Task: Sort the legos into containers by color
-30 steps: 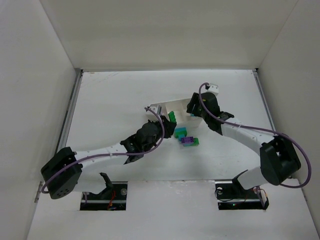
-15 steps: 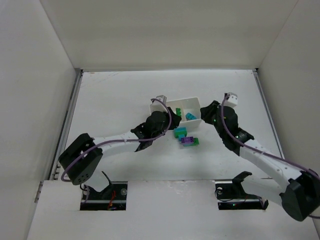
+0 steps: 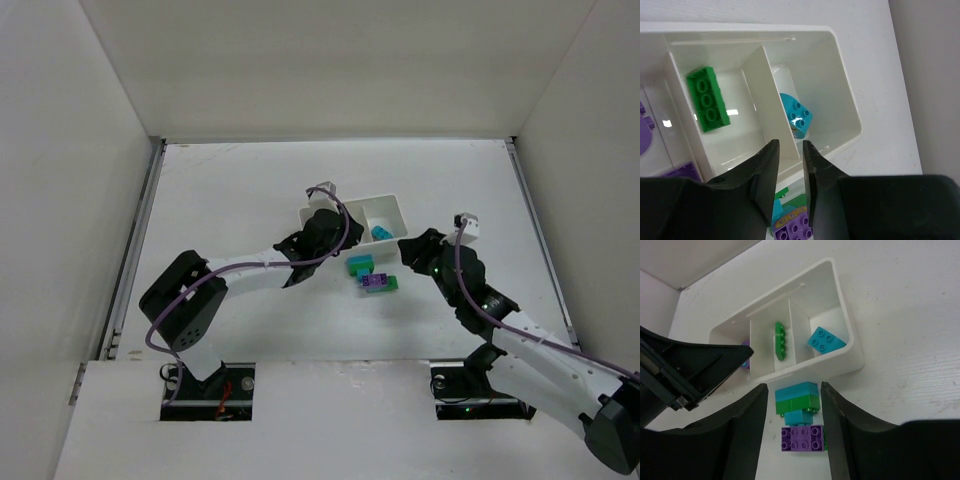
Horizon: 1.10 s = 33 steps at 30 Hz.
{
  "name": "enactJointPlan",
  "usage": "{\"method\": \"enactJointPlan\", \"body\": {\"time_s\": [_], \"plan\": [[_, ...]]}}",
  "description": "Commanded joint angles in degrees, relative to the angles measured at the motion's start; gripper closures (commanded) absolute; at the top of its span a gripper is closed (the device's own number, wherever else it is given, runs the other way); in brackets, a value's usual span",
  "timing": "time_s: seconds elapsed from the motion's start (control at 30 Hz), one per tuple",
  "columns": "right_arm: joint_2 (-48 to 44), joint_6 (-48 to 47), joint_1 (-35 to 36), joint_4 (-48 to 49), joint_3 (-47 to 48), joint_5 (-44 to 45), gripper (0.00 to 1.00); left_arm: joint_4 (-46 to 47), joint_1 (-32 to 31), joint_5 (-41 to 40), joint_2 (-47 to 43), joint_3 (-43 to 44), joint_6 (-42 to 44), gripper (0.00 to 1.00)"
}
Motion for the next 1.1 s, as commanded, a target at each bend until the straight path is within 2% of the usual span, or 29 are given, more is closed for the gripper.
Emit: {"method": "enactJointPlan", "body": {"time_s": [0.0,0.1,0.2,0.27,0.3,0.33,0.37,0.43,0.5,0.67,0.77,0.97,1.07], "plan": [[-1.33,1.01,1.99,-0.98,0.01,0.67,0.56,1.9,-1.4,-2.82,-2.41,0.82,1.22,0.75],[0.86,0.48,4.36,-5.28,1.59,-0.03,0.7,4.46,-2.98,-5.1,-5.39,-1.72,3.16,0.72],[5.6,-1.19,8.4,-9.51,4.05,-1.0,0.7,4.9,-4.04,-6.51,-10.3,-5.06,4.83,0.7],[9.29,-2.94,11.74,-11.18,5.37,-0.39,0.58,4.9,-4.31,-6.86,-13.65,-8.05,5.27,0.69],[11.22,-3.3,12.97,-11.8,5.98,0.05,0.46,4.9,-4.39,-6.95,-15.23,-9.8,4.92,0.69],[13.24,-3.39,13.94,-11.8,6.42,1.01,0.28,4.73,-4.39,-6.95,-17.25,-11.99,4.75,0.69],[14.83,-3.39,14.56,-11.46,6.69,1.81,0.2,4.64,-4.57,-6.95,-18.48,-13.32,4.75,0.68],[17.99,-3.83,15.35,-11.45,8.09,2.78,0.11,4.81,-5.36,-7.13,-21.82,-17.62,4.66,0.68],[20.11,-3.83,15.71,-11.02,9.24,2.78,0.06,4.29,-5.97,-7.74,-24.46,-20.7,4.31,0.68],[25.38,-5.5,17.11,-12.41,12.93,6.11,0.01,3.85,-8.08,-10.9,-28.95,-27.04,3.61,0.65],[28.02,-6.37,18.17,-13.64,14.77,8.58,0.01,2.97,-8.35,-11.35,-30.18,-29.24,2.73,0.64],[32.68,-6.2,19.4,-16.55,16.54,11.56,0.05,2.62,-8.08,-11.52,-31.41,-31.88,1.41,0.63],[33.82,-5.68,19.4,-16.9,16.89,12.54,0.12,2.62,-7.65,-11.0,-32.03,-32.41,1.06,0.62]]}}
